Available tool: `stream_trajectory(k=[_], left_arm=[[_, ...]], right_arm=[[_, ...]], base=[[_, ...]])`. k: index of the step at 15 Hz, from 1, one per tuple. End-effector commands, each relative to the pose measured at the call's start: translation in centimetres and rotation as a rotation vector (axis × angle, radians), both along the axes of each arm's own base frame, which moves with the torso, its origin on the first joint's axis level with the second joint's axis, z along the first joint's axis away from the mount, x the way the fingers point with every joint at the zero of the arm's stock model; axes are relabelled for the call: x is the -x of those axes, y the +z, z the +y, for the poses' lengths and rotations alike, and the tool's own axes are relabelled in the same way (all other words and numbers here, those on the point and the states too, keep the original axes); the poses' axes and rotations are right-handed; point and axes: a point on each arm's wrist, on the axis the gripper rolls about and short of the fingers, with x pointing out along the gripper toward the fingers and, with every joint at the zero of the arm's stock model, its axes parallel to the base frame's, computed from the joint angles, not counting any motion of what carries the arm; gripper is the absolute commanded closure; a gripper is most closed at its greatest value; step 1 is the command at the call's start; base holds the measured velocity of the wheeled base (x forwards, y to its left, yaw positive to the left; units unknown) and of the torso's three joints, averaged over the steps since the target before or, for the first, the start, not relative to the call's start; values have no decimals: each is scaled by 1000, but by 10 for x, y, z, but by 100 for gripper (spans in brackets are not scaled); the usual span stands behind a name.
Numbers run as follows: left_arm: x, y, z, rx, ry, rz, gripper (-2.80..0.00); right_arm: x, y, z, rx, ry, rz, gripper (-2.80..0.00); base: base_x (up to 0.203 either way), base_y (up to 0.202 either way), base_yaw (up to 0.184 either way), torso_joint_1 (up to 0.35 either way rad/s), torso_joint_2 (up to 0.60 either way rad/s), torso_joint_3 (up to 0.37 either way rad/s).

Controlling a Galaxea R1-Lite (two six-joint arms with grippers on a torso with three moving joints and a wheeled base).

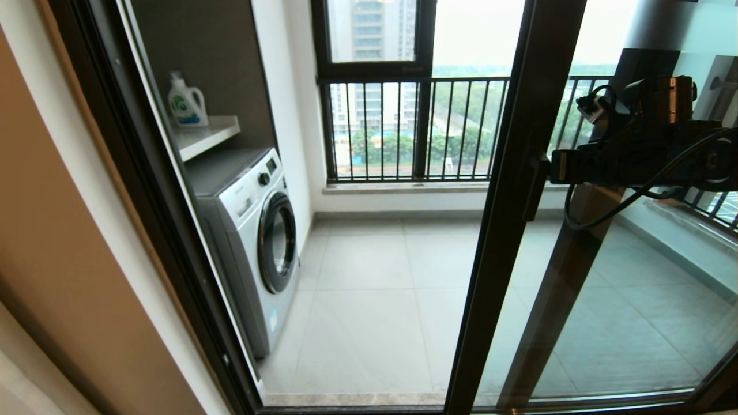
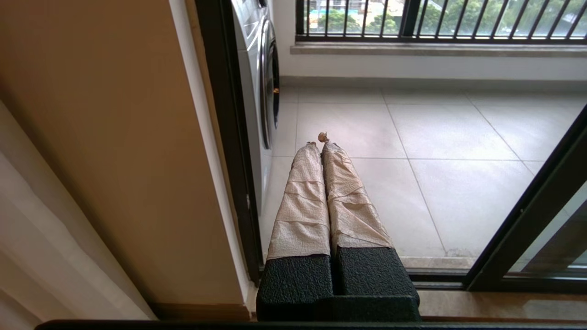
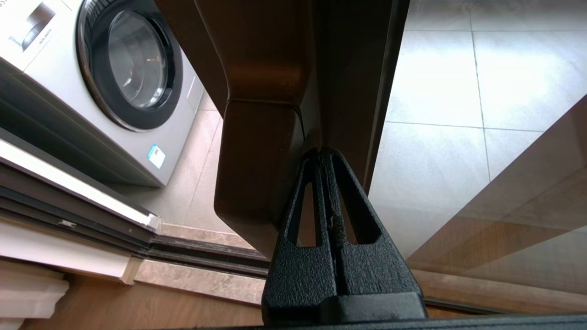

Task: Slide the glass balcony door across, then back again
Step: Close the slid door

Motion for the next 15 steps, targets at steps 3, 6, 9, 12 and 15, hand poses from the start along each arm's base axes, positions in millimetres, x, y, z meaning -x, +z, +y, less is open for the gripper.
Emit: stream_trajectory(k=[3, 6, 9, 12, 15], left_arm=[[0, 0, 0, 0, 0, 1, 0], [0, 0, 0, 1, 0, 1, 0], [0, 0, 0, 0, 0, 1, 0], [0, 0, 0, 2, 0, 1, 0], [0, 0, 0, 2, 0, 1, 0]], right_arm=[[0, -1, 19, -20, 46, 3, 0], [2, 0, 33, -15, 53, 3, 0], [5, -1, 48, -25, 84, 8, 0], [7, -3, 65, -31, 123, 19, 0], [-1, -11, 82, -15, 111, 24, 0]], base=[[0, 0, 0, 0, 0, 0], [0, 0, 0, 0, 0, 0], [0, 0, 0, 0, 0, 0], [0, 0, 0, 0, 0, 0], [0, 0, 0, 0, 0, 0]])
